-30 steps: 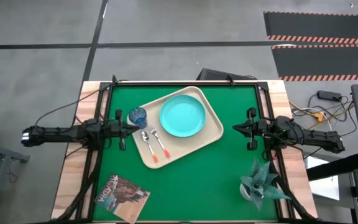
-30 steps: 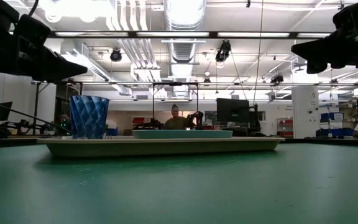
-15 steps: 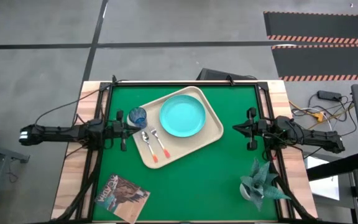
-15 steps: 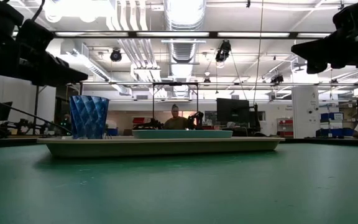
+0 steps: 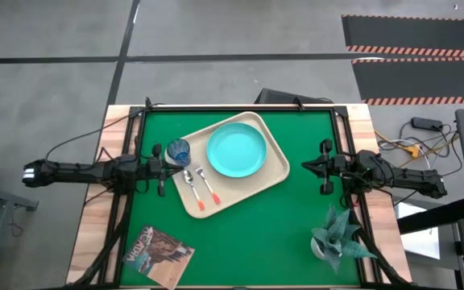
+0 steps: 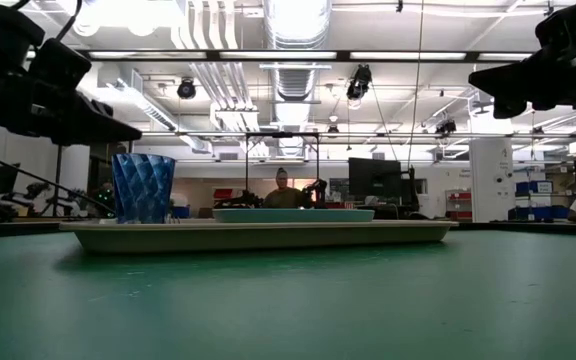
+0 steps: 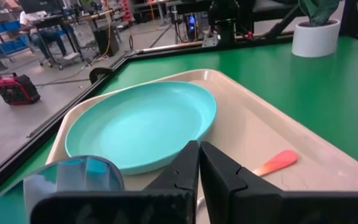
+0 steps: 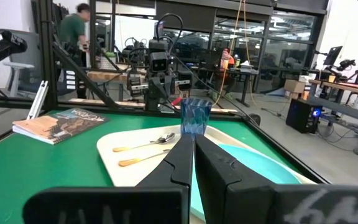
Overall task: Pick and place plate/cup/fork/spoon on tray
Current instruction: Return to Home Position
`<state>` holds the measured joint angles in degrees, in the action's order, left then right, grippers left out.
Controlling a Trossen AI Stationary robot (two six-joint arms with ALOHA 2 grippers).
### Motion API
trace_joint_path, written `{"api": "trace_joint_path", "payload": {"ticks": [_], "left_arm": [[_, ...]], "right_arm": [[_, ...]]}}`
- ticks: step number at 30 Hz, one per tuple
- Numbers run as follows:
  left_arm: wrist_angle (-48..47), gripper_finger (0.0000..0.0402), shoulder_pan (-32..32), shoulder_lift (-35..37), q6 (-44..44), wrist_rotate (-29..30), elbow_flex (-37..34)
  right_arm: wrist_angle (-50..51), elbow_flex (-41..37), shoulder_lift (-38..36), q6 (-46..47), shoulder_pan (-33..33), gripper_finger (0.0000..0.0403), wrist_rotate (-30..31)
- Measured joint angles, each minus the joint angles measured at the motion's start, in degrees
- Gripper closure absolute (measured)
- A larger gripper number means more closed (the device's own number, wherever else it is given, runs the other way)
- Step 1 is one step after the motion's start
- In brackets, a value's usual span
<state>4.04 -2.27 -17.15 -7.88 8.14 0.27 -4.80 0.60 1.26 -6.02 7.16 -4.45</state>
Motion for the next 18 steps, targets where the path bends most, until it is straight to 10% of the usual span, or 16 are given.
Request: {"api": "trace_joint_path", "payload": {"ticks": [18], "left_arm": [[0.0,0.0402,0.0,-3.5,0.0,0.0,0.0]], "right_arm": [[0.0,0.0,0.0,0.0,0.0,0.0394,0.0]]}}
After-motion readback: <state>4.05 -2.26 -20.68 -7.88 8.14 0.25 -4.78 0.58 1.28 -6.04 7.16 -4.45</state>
